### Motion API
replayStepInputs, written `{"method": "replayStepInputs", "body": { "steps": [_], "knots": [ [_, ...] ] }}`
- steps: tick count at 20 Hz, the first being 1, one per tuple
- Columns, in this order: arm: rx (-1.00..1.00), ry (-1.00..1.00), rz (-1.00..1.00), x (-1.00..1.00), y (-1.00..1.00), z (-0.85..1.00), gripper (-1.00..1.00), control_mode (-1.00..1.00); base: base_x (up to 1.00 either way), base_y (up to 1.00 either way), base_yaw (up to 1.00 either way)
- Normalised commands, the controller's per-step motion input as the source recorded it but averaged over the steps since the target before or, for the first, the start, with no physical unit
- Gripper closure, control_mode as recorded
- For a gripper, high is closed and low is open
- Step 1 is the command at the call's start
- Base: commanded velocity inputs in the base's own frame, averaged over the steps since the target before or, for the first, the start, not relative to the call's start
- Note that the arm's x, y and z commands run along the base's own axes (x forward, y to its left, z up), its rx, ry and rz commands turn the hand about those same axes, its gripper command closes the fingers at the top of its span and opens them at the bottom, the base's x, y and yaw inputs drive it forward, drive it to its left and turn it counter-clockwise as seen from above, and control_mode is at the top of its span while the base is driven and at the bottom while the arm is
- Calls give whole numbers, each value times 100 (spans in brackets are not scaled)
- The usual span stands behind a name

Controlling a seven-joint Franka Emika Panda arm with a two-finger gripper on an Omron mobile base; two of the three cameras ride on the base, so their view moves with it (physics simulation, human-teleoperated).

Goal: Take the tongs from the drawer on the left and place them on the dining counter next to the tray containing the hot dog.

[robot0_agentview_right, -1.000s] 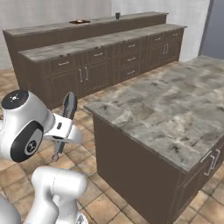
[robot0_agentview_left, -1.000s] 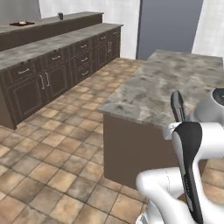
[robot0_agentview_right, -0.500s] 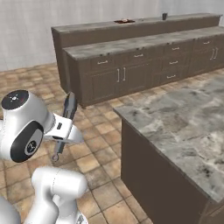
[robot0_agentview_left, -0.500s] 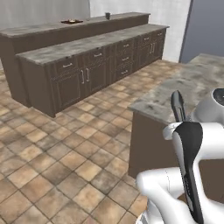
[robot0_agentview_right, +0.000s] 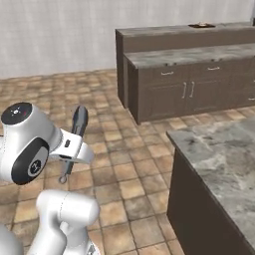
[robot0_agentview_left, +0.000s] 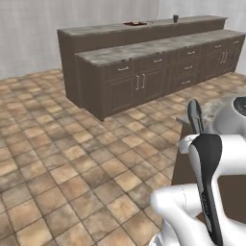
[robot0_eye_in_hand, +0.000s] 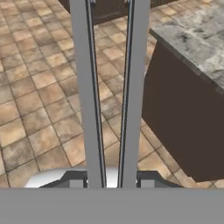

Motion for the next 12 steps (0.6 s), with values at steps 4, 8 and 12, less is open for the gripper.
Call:
{"method": "replayStepInputs", "body": {
  "steps": [4, 8, 12],
  "knots": [
    [0, 0, 0, 0, 0, 0, 100, 100, 27, 22, 45],
    [0, 0, 0, 0, 0, 0, 100, 100, 38, 19, 44],
    [0, 0, 0, 0, 0, 0, 100, 100, 50, 11, 41]
  ]
}}
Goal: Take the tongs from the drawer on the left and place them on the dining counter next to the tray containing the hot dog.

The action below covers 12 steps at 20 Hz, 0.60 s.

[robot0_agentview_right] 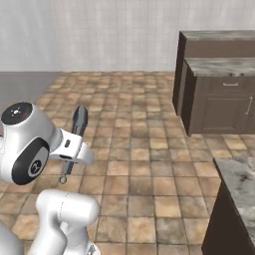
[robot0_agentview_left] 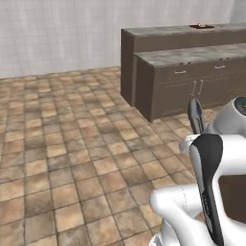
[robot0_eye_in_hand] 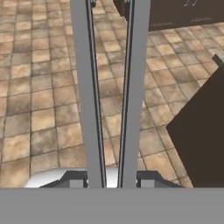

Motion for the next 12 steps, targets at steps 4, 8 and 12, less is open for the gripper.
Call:
{"method": "replayStepInputs", "body": {
  "steps": [4, 8, 12],
  "knots": [
    [0, 0, 0, 0, 0, 0, 100, 100, 79, 4, 31],
    [0, 0, 0, 0, 0, 0, 100, 100, 84, 0, 33],
    [0, 0, 0, 0, 0, 0, 100, 100, 97, 0, 32]
  ]
}}
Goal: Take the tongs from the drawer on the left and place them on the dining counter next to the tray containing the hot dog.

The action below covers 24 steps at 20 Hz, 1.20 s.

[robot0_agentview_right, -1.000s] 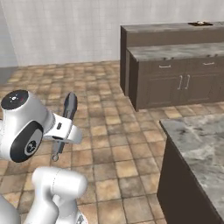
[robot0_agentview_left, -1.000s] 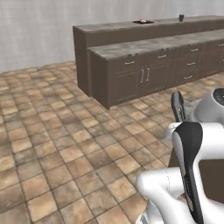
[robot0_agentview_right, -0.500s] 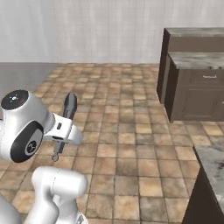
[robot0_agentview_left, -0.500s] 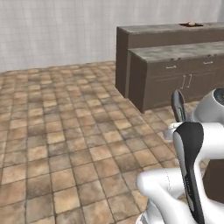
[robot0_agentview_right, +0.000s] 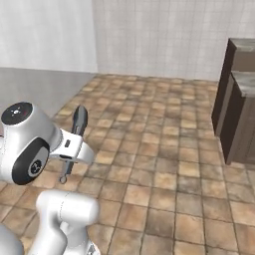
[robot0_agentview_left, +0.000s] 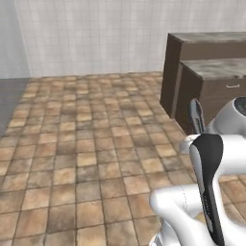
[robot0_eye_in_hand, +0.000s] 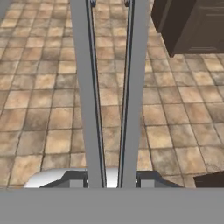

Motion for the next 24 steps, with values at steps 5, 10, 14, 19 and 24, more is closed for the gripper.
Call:
{"method": "replayStepInputs", "body": {
  "steps": [5, 10, 14, 19, 24],
  "knots": [
    [0, 0, 0, 0, 0, 0, 100, 100, 100, 0, 25],
    [0, 0, 0, 0, 0, 0, 100, 100, 100, -13, 17],
    [0, 0, 0, 0, 0, 0, 100, 100, 100, -49, 8],
    [0, 0, 0, 0, 0, 0, 100, 100, 100, -48, -1],
    [0, 0, 0, 0, 0, 0, 100, 100, 100, -26, -13]
  ]
}}
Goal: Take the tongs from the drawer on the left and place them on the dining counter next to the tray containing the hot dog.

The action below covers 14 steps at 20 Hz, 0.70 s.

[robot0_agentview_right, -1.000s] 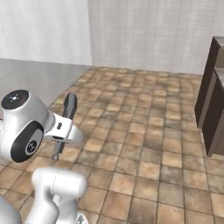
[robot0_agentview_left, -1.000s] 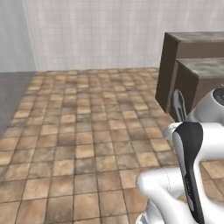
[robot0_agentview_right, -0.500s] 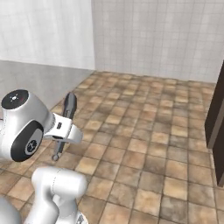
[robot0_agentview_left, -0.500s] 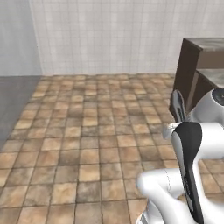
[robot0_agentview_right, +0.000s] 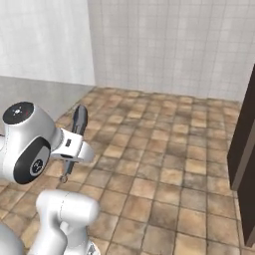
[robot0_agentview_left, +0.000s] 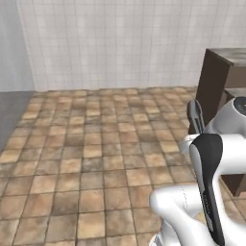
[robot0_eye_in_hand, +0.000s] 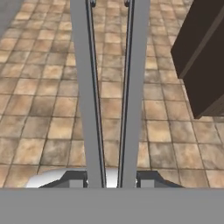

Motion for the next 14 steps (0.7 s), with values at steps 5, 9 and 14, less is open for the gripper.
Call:
{"method": "replayStepInputs", "body": {
  "steps": [5, 9, 14],
  "knots": [
    [0, 0, 0, 0, 0, 0, 100, 100, 100, -6, -31],
    [0, 0, 0, 0, 0, 0, 100, 100, 100, -3, -30],
    [0, 0, 0, 0, 0, 0, 100, 100, 100, 8, -28]
  ]
}}
